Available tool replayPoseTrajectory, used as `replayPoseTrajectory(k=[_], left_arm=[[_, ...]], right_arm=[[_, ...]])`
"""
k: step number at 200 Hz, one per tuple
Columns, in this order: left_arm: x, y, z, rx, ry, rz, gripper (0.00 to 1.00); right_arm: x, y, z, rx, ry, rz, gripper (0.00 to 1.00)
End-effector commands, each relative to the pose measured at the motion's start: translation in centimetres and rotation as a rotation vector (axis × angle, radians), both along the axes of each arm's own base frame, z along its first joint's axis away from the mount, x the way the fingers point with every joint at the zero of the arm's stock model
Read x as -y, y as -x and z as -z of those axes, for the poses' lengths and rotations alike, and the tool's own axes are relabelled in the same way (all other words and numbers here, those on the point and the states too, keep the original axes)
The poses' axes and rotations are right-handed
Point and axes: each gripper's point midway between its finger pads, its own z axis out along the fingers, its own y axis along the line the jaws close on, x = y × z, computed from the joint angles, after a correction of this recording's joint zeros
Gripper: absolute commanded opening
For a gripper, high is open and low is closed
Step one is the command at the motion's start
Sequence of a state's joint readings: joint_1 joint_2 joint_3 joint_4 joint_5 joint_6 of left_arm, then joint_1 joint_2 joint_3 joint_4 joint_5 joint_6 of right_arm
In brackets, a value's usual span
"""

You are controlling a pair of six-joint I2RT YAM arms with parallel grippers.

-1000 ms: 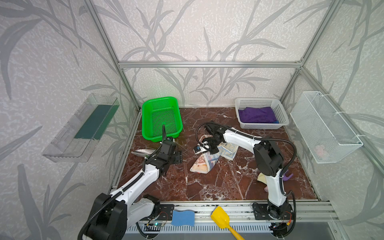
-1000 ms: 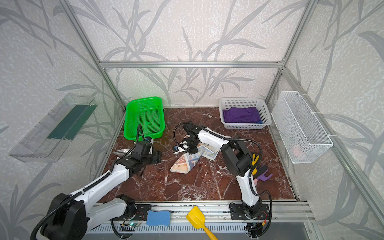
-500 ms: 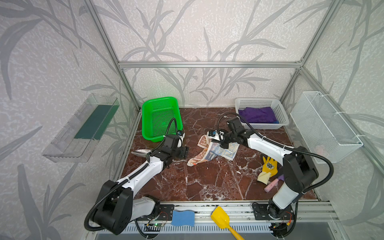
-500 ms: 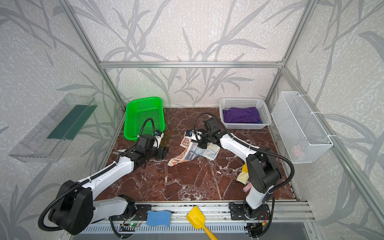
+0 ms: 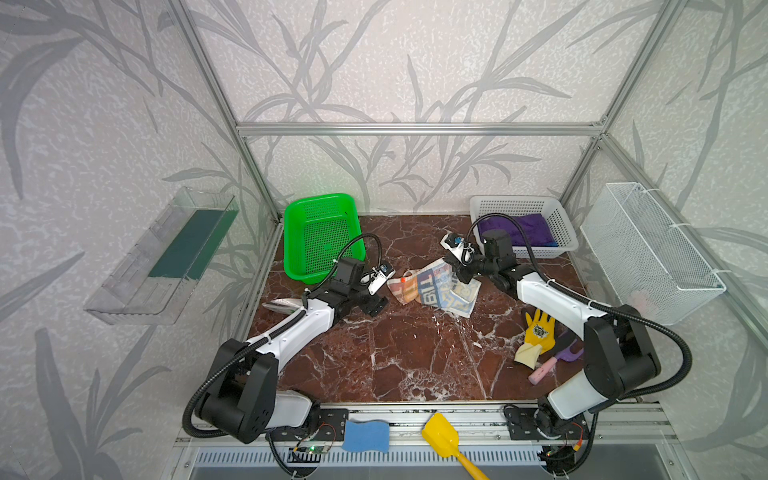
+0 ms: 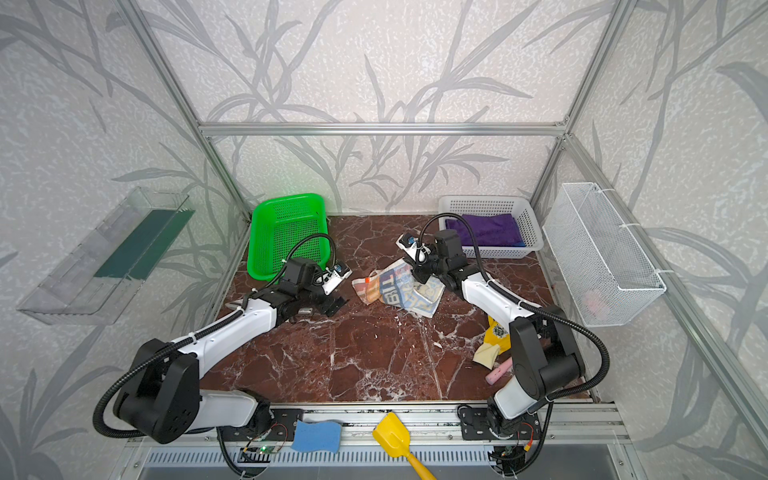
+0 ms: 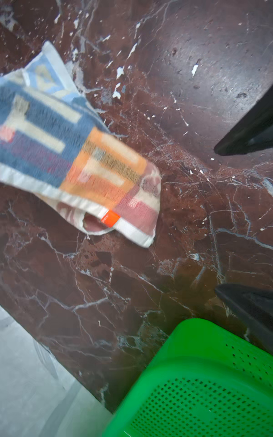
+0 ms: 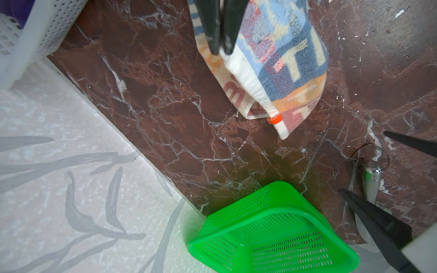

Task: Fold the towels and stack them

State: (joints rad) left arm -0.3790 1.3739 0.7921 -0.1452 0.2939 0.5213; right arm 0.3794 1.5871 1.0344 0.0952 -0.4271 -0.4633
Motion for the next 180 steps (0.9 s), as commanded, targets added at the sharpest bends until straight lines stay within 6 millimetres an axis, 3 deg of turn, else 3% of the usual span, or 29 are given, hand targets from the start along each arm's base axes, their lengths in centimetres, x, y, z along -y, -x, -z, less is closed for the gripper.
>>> replayPoseTrajectory(k=[1, 68, 114, 146, 180], left_arm=[[1.7, 0.9, 0.2, 0.038, -0.038, 0.217, 0.86], [2.5, -3.6, 1.1, -0.010, -0.105, 0.194, 0.85], [1.7, -2.9, 4.2, -0.148, -0.245, 0.376, 0.82], [1.7, -2.1, 3.7, -0.260, -0.225, 0.469, 0.80], [1.7, -3.3, 3.9, -0.317, -0.231, 0.469, 0.80]], right_arm=[[0.2, 0.1, -1.2, 0.048, -0.032, 0.001, 0.00], [0.6, 2.0, 0.4, 0.017, -0.010, -0.040, 0.00], [1.2, 2.8, 1.5, 0.002, 0.014, -0.036, 0.00], [1.4, 3.1, 1.4, 0.003, 0.016, -0.033, 0.00], [1.6, 3.6, 1.2, 0.008, 0.012, -0.033, 0.00]])
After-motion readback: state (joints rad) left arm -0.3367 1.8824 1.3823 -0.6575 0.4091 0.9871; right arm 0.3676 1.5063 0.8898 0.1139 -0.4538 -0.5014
